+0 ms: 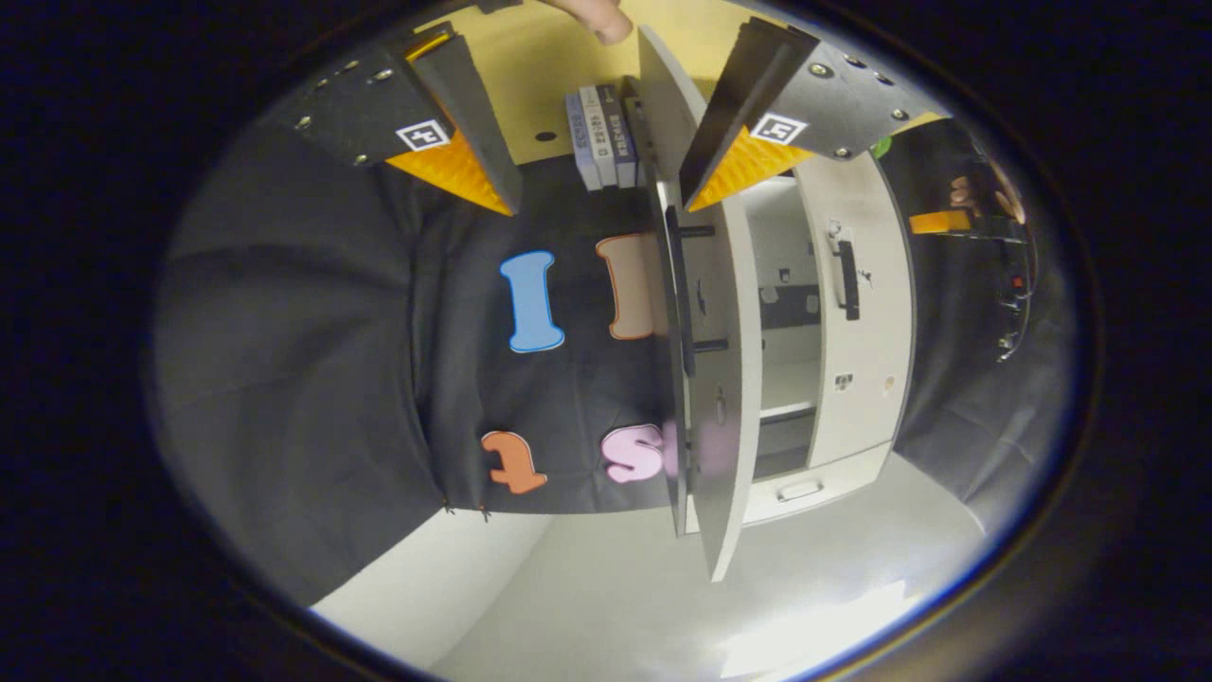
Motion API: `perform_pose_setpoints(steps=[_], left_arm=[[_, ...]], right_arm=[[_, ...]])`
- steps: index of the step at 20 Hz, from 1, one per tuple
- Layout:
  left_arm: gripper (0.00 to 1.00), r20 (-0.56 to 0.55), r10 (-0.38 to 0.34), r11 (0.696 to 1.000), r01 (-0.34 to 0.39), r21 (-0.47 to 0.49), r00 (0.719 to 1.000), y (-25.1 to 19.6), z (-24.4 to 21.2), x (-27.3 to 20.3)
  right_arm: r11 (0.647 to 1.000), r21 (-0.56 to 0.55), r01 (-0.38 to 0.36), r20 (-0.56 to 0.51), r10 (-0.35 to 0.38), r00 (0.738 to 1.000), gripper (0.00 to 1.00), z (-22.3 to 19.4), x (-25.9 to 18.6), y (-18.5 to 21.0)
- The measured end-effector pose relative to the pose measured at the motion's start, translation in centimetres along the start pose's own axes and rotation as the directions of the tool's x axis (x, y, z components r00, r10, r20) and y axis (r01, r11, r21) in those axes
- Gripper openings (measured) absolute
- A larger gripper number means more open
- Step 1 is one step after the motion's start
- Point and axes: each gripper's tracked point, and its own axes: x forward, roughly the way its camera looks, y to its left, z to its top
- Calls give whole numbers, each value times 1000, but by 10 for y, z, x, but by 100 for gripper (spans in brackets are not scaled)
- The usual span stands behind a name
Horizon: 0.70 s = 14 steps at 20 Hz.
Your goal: Open the right door of the double-door shoe cabinet with the right hand, and open the left door with the left hand.
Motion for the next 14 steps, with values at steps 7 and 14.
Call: perform_pose_setpoints(steps=[7, 14], left_arm=[[98, 11, -28, 1000, 28, 13, 1000, -40, 38, 57], [94, 47, 4, 999, -6, 42, 999, -66, 67, 105]], right_arm=[[999, 23, -26, 1, 26, 1000, 99, -17, -66, 12], [998, -35, -56, -44, 55, 998, 99, -53, -116, 60]])
